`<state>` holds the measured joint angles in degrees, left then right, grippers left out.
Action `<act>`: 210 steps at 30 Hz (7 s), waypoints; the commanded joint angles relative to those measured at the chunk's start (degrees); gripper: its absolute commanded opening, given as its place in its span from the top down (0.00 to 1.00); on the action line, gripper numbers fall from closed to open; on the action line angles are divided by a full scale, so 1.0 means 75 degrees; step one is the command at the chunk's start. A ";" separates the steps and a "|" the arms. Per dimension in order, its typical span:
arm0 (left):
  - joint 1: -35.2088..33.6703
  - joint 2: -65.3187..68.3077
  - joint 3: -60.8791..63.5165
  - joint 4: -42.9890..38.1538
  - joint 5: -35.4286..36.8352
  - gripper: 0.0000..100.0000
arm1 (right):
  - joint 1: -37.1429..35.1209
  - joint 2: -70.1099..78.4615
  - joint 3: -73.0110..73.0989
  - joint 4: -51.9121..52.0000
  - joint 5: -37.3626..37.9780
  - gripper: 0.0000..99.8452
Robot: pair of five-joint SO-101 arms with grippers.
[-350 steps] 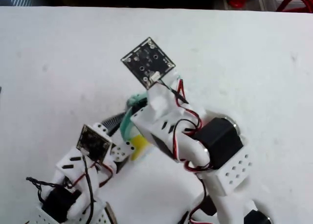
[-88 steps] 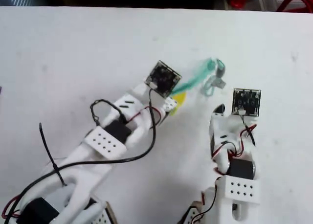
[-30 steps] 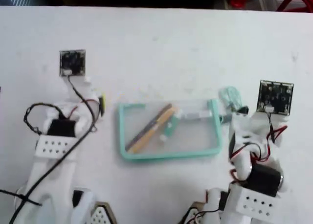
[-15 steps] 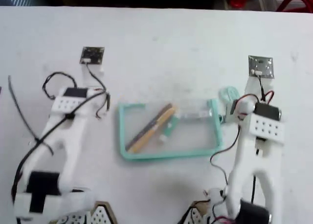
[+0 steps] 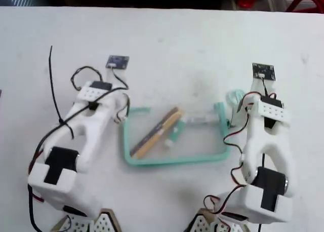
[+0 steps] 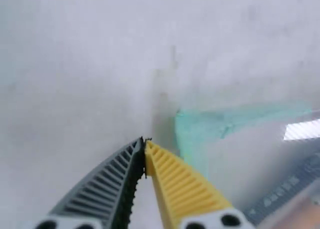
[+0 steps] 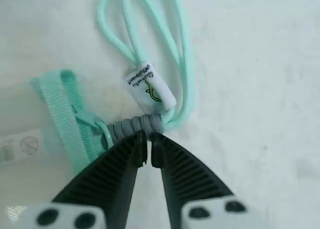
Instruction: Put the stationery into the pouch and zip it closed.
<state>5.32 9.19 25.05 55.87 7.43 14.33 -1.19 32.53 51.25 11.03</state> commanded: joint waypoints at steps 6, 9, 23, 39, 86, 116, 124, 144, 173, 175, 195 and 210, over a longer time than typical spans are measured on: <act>0.0299 -0.0041 -0.0375 -0.0809 0.0141 0.98 | -0.0920 0.0697 -0.0504 -0.0053 0.0680 0.98; 0.0299 -0.0041 -0.0375 -0.1102 0.0141 0.98 | -0.1026 0.1073 -0.0821 0.0240 0.0656 0.98; 0.0275 -0.0053 -0.0821 -0.1360 0.0141 0.98 | -0.2163 0.1577 -0.1160 0.0604 0.0621 0.98; -0.1366 -0.0463 -0.2333 0.1489 0.0141 0.98 | -0.2127 0.1565 -0.1160 0.0592 0.0621 0.98; -0.1823 0.1999 -0.5111 0.5286 -0.0844 0.98 | -0.2139 0.1600 -0.1172 0.0522 0.0668 0.98; 0.0627 0.2245 -0.3528 0.2626 0.0281 0.98 | -0.2526 0.1612 -0.1219 0.0076 0.0656 0.98; 0.0381 0.2210 -0.3938 0.2743 0.0293 0.98 | -0.2772 0.1635 -0.1395 -0.0393 0.0656 0.98; -0.0979 0.0498 -0.6318 0.5111 0.0223 0.98 | -0.3100 0.0697 -0.3388 0.1729 0.0387 0.98; -0.0862 -1.2747 -0.1700 0.3024 -0.1641 0.98 | -0.3018 -1.1610 -0.0985 0.3827 0.0246 0.98; -0.0862 -1.3814 -0.0856 0.2719 -0.1782 0.98 | -0.3007 -1.2325 -0.0738 0.3815 0.0246 0.98; -0.0862 -1.5115 0.6072 0.0434 -0.3915 0.98 | -0.3018 -1.3638 0.5322 0.0920 0.0305 0.98; -0.0862 -1.5115 0.9600 -0.0199 -0.3915 0.98 | -0.3042 -1.3579 0.8580 -0.0557 0.0246 0.98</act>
<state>-1.45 -103.96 95.38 55.34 -21.49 -8.18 -102.90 96.35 41.49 13.23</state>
